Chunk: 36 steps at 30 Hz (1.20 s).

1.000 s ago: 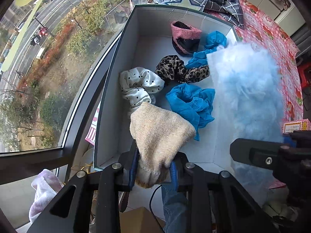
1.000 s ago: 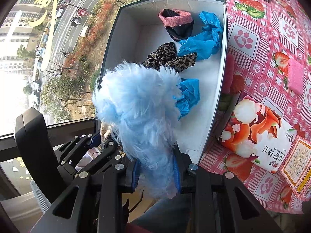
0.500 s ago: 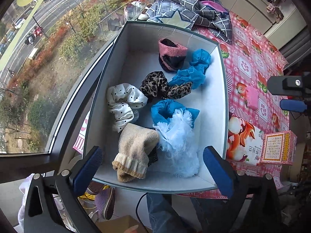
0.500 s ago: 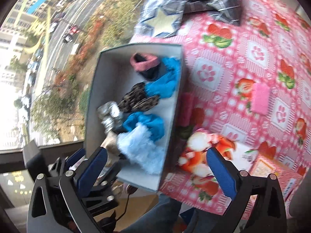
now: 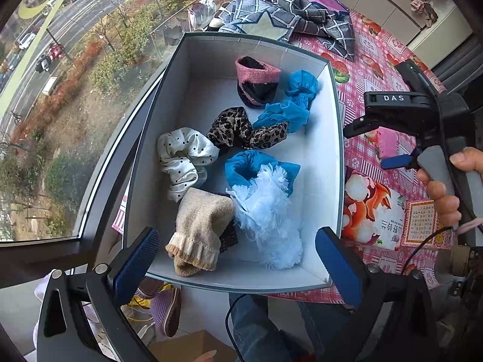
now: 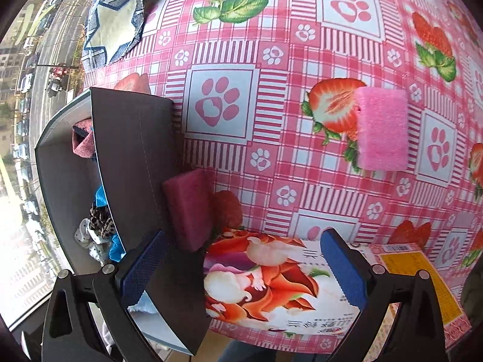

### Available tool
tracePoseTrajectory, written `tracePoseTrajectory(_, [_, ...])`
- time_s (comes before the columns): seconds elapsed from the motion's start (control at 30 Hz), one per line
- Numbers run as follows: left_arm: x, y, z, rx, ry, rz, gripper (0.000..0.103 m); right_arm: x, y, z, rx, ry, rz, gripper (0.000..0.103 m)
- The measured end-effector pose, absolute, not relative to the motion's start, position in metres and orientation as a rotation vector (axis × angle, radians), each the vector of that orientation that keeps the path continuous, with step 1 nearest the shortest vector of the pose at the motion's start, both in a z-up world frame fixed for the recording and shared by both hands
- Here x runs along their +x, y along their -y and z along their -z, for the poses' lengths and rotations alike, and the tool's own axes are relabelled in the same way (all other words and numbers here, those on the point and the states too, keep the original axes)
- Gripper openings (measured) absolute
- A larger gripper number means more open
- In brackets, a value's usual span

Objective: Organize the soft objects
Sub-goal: 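Move both open tools to the pink foam sponges on the tablecloth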

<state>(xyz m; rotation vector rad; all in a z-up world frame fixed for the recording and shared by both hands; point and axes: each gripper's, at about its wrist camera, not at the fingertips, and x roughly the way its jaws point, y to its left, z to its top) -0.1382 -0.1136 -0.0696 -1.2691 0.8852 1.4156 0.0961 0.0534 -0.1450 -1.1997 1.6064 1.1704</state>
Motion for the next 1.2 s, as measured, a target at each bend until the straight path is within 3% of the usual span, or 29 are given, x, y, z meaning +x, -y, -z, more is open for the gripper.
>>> tracePoseTrajectory(0.37, [-0.134,0.113,0.084,-1.315,-0.927,-1.407,0.103,0.096,-0.058,0.189,-1.281,-1.670,-1.133,0.102])
tracePoseTrajectory(0.53, [-0.131,0.108,0.083,-1.309,-0.913,-1.398,0.103,0.125,-0.065,0.144,-1.338,-1.186,-0.957,0.102])
tracePoseTrajectory(0.7, [-0.129,0.106,0.081,-1.307,-0.914,-1.391,0.103,0.146,-0.062,0.144,-1.195,-1.513,-1.057,0.102])
tracePoseTrajectory(0.93, [-0.129,0.110,0.081,-1.293,-0.934,-1.394,0.103,0.122,-0.049,0.168,-1.189,-1.690,-1.160,0.102])
tracePoseTrajectory(1.13, [-0.130,0.107,0.105,-1.311,-0.994,-1.396,0.103,0.126,-0.041,0.182,-1.263,-1.638,-1.138,0.102])
tracePoseTrajectory(1.2, [-0.131,0.107,0.107,-1.313,-0.997,-1.399,0.103,0.137,-0.048,0.158,-1.318,-1.365,-1.073,0.102])
